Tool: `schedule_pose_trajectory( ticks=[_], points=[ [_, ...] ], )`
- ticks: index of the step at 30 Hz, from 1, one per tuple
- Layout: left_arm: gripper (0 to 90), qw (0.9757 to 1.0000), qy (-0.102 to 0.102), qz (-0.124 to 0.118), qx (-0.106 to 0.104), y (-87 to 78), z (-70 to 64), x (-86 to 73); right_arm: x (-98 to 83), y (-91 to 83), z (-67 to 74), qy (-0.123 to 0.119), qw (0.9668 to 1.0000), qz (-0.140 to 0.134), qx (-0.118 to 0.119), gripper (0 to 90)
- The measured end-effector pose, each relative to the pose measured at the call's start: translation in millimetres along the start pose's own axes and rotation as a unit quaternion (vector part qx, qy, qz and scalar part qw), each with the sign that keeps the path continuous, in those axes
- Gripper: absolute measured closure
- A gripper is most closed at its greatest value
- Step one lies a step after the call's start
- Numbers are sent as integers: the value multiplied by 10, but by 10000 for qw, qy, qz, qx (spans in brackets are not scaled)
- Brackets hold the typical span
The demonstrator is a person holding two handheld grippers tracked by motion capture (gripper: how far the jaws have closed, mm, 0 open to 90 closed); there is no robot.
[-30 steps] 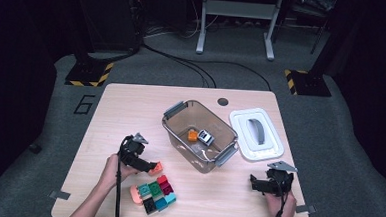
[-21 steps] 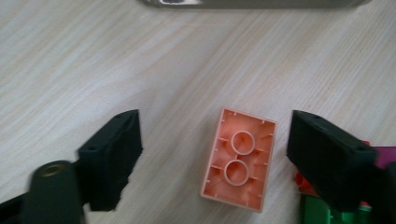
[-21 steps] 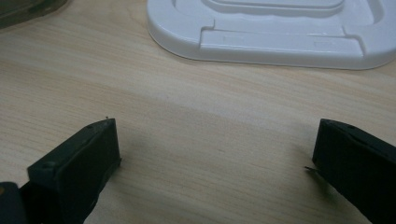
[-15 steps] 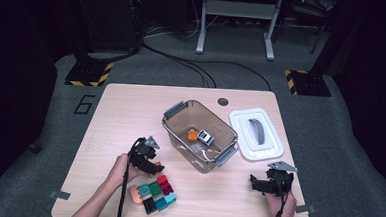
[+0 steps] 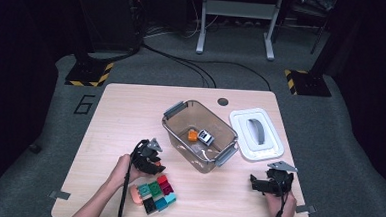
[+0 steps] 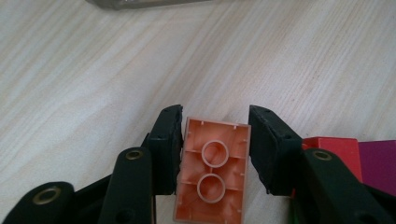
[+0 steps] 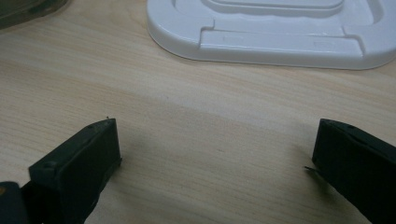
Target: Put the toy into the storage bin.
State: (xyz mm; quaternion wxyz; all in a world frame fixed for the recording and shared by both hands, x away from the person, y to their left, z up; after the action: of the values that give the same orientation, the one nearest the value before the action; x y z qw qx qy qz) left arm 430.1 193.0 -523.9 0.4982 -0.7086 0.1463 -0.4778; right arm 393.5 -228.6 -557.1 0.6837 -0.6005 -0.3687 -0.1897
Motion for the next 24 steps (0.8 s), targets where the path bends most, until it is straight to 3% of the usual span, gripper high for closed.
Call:
schedule_pose_trajectory(
  ticks=[10,24],
  points=[
    [584,9999,79,37,83,6,-8,10,0,0,-1,-3,10000,0,2,1],
    [589,9994,-70,-266,223,-157,82,87,3,3,-4,-22,10000,-1,16,1]
  ],
)
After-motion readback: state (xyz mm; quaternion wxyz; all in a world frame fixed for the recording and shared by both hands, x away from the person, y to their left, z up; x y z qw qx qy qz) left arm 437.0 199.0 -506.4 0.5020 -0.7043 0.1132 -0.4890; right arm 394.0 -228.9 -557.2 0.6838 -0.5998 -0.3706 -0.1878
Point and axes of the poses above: each handheld gripper's, and its own axes: y roughly forward along the jaws, x roughly out of its top, z roughly to its left, the point moved 4 cm from there along y, roughly forward along the jaws, and after that the axes turned 1 degree about -z, right-handed, at the moved point
